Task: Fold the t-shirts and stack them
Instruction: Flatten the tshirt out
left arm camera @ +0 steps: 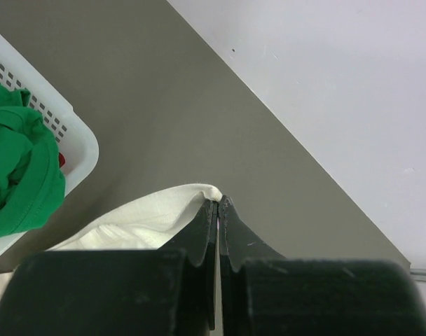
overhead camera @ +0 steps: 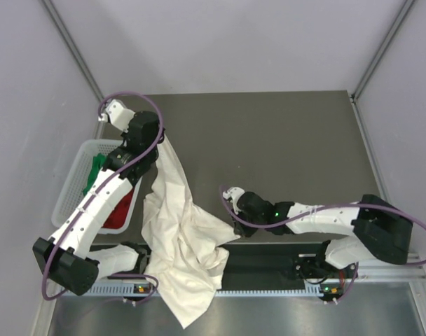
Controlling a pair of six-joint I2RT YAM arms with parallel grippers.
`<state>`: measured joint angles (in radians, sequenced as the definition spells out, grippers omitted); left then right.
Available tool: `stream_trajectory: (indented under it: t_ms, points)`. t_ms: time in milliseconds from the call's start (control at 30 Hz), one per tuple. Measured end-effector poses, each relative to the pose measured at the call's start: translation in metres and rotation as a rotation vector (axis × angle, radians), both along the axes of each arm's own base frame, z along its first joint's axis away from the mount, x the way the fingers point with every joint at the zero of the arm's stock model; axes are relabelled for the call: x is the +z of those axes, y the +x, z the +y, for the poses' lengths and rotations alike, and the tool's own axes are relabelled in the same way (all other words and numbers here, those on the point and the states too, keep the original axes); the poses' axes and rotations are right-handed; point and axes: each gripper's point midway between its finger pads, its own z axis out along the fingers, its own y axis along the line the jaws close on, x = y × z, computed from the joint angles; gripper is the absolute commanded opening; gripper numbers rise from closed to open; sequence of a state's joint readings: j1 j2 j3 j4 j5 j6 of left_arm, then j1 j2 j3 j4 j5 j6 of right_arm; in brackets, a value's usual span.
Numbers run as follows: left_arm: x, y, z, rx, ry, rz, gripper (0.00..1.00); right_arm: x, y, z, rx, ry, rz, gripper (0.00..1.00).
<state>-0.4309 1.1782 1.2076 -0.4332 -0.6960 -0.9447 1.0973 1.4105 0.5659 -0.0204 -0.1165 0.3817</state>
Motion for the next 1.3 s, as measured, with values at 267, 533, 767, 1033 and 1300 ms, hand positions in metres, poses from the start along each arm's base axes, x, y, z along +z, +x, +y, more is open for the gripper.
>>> stream_trajectory:
  t_ms: [267,533,767,1033,1300]
  points:
    - [0.053,0.007,-0.009,-0.019,-0.073,-0.056,0.00,0.165,0.106,-0.039,-0.456,-0.109,-0.372,0.00]
    - [0.199,-0.001,-0.028,-0.124,-0.258,-0.323,0.00,0.429,0.180,-0.186,-1.034,0.057,-0.842,0.00]
    - [0.251,-0.038,-0.026,-0.216,-0.300,-0.427,0.00,0.567,0.129,-0.274,-1.188,0.148,-1.166,0.00]
    - [0.258,-0.096,-0.041,-0.435,-0.327,-0.460,0.00,0.624,0.039,-0.349,-1.225,0.438,-1.305,0.00]
    - [0.267,-0.149,-0.065,-0.682,-0.425,-0.544,0.00,0.642,-0.056,-0.390,-1.064,0.855,-1.373,0.00]
